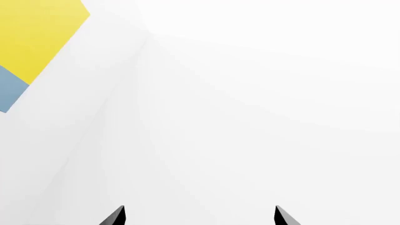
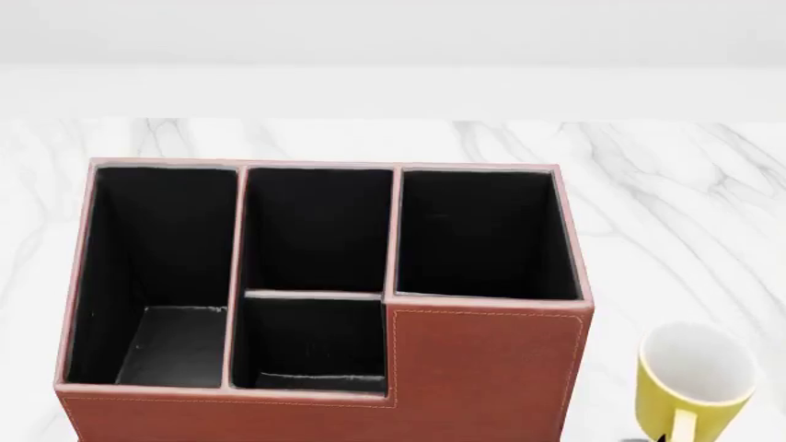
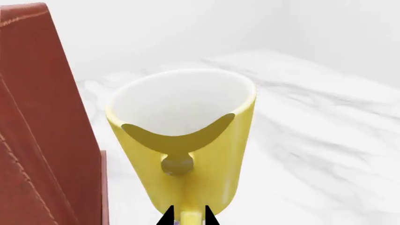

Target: Pick up the yellow and white mug and place it to the right of the caddy.

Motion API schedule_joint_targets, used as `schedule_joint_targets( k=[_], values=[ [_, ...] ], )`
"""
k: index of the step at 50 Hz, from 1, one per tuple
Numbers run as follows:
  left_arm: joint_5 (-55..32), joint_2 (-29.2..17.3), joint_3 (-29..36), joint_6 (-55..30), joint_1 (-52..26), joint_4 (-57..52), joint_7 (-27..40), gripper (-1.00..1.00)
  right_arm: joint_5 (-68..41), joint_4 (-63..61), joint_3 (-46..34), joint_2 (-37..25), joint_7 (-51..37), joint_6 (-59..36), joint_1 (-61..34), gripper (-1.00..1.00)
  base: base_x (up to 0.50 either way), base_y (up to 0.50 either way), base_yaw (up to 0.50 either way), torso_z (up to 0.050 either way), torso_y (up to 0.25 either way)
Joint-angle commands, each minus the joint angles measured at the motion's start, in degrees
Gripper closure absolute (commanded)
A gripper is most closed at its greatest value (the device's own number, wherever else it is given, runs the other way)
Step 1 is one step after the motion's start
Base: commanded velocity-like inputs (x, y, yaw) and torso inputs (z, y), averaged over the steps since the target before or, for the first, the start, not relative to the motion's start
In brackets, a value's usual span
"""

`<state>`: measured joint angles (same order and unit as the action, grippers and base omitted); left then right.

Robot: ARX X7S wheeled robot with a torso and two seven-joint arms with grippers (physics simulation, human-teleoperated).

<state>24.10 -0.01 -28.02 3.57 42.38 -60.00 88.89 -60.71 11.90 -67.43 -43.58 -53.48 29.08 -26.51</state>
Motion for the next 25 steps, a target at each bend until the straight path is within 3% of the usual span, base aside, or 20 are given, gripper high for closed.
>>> schedule_joint_targets(
  k=[1,25],
  values=[
    [-0.23,0.00,-0.21,0.26,0.33,0.00,0.22,-1.00,0.16,2.11,0.84,1.24,2.13,-0.04,0.01,1.00,0.00,0.00,0.00,0.000,0.000],
    [0.75,0.00,0.60,-0.34,-0.31,0.00,-0.05,-1.00,-4.50,7.44,1.67,4.31,8.42,-0.97,0.62,1.00,0.00,0.00,0.00,0.000,0.000]
  ],
)
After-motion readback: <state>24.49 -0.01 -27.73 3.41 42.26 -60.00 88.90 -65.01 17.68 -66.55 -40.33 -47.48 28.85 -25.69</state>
